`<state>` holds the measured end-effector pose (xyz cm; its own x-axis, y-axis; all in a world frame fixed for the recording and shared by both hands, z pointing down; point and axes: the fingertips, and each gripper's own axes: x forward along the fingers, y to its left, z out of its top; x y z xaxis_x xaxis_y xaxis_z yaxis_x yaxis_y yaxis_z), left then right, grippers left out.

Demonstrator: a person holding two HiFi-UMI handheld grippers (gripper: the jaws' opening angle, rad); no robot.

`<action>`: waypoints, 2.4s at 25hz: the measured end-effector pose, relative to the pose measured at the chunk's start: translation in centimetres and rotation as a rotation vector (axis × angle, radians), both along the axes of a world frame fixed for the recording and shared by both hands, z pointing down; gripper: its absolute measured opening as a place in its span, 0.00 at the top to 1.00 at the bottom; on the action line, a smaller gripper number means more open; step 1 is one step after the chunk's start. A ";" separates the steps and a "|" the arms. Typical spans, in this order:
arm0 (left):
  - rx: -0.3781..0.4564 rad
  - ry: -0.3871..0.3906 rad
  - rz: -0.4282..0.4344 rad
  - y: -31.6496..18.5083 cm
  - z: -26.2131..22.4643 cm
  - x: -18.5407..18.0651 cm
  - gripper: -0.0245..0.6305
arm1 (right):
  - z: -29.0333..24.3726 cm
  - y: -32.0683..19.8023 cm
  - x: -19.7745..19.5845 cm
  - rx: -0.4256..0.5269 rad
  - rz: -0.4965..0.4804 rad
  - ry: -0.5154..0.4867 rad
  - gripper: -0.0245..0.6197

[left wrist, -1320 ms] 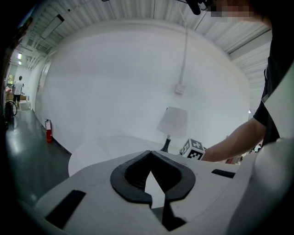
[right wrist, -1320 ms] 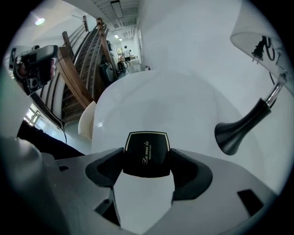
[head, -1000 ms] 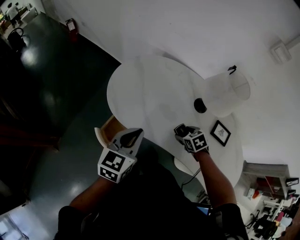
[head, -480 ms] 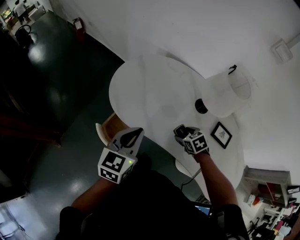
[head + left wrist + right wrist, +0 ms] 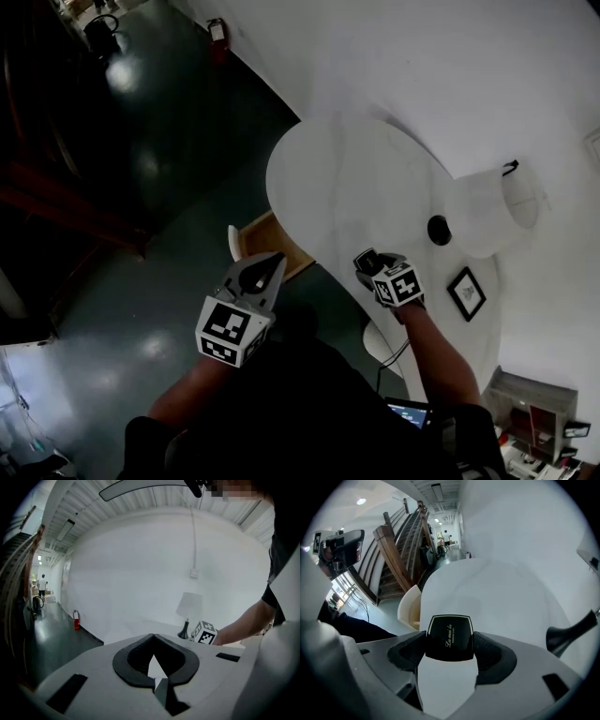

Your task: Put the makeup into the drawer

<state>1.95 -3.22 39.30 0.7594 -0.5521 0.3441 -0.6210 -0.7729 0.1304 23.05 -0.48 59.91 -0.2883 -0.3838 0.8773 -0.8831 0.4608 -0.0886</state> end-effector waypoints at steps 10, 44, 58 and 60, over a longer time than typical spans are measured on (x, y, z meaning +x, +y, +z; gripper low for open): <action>0.033 0.019 0.000 -2.7 -0.2 -10.8 0.95 | -2.2 -5.7 -13.9 0.042 -0.068 -0.017 0.52; -0.102 -0.023 0.089 -9.6 8.0 -15.7 0.95 | 9.9 -9.8 -28.2 -0.071 -0.147 -0.004 0.52; -0.183 -0.057 0.057 -10.3 12.6 -16.7 0.95 | 16.3 -12.4 -29.8 -0.102 -0.241 0.044 0.52; -0.192 -0.062 0.053 -10.1 13.0 -16.9 0.95 | 17.0 -12.7 -30.0 -0.107 -0.246 0.047 0.52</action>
<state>-14.97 -13.35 52.32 0.7599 -0.4314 0.4863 -0.5914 -0.7694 0.2415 -6.91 -13.18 76.90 -0.3191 -0.2118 0.9238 -0.7502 0.6521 -0.1097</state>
